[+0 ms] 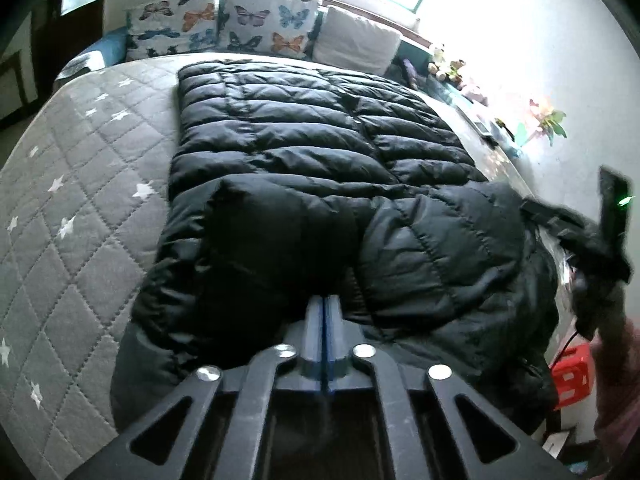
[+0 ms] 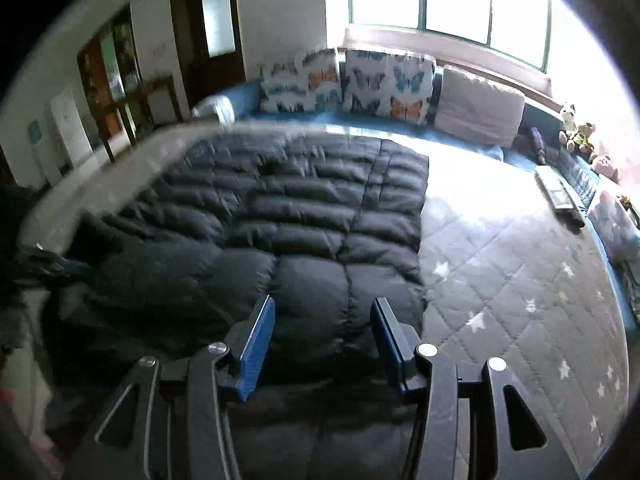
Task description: Fold large clothes
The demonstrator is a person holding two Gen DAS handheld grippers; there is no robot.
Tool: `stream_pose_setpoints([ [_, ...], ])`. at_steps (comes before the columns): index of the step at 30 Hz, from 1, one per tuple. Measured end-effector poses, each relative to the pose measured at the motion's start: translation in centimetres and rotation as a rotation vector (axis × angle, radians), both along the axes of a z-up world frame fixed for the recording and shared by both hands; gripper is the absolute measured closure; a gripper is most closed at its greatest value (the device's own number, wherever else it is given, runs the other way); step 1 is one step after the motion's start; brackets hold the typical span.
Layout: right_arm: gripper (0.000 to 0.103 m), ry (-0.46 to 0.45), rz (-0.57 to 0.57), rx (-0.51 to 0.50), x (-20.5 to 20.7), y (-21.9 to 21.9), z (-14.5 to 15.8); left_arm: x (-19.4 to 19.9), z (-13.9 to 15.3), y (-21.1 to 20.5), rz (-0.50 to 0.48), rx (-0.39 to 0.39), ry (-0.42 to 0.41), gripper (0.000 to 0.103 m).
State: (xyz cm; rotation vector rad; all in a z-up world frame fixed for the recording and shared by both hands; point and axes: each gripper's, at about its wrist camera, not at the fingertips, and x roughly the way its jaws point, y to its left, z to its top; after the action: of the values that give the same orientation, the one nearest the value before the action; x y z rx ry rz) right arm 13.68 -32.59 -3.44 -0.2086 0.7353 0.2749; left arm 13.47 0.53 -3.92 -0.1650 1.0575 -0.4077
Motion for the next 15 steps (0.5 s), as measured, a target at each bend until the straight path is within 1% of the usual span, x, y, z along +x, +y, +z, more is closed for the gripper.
stream_pose_setpoints([
  [1, 0.049, 0.012, -0.004, 0.006, 0.4, -0.1, -1.2, 0.1, -0.1, 0.6, 0.015, -0.032, 0.001, 0.099],
  [2, 0.049, 0.005, -0.006, 0.022, 0.4, -0.3, -1.9, 0.1, -0.1, 0.9, 0.028, -0.05, 0.005, 0.099],
  [4, 0.049, -0.001, -0.014, 0.011, 0.0, -0.2, -1.5, 0.4, -0.3, 1.3, 0.039, -0.078, 0.023, 0.099],
  [7, 0.049, -0.017, -0.027, -0.025, -1.0, 0.3, 0.2, 0.3, 0.5, 1.0, 0.049, -0.062, 0.024, 0.099],
  [8, 0.049, -0.027, -0.021, -0.033, -1.4, 0.5, 0.9, 0.1, 1.4, 0.7, 0.048, -0.048, 0.01, 0.099],
  [10, 0.049, -0.045, 0.011, -0.031, -2.1, 1.1, 2.1, -0.4, 3.2, 0.3, 0.041, -0.026, -0.045, 0.099],
  [12, 0.049, -0.056, 0.05, -0.009, -3.1, 1.9, 3.2, -1.0, 5.4, 0.3, 0.056, 0.018, -0.135, 0.099],
  [13, 0.049, -0.057, 0.074, 0.003, -3.3, 2.4, 3.4, -1.1, 6.3, 0.6, 0.066, 0.034, -0.178, 0.097],
  [14, 0.048, -0.057, 0.099, 0.012, -3.6, 3.1, 3.6, -1.0, 6.8, 0.9, 0.075, 0.05, -0.198, 0.093],
  [15, 0.048, -0.057, 0.128, 0.012, -4.0, 3.8, 3.6, -0.7, 6.9, 1.3, 0.096, 0.068, -0.206, 0.085],
])
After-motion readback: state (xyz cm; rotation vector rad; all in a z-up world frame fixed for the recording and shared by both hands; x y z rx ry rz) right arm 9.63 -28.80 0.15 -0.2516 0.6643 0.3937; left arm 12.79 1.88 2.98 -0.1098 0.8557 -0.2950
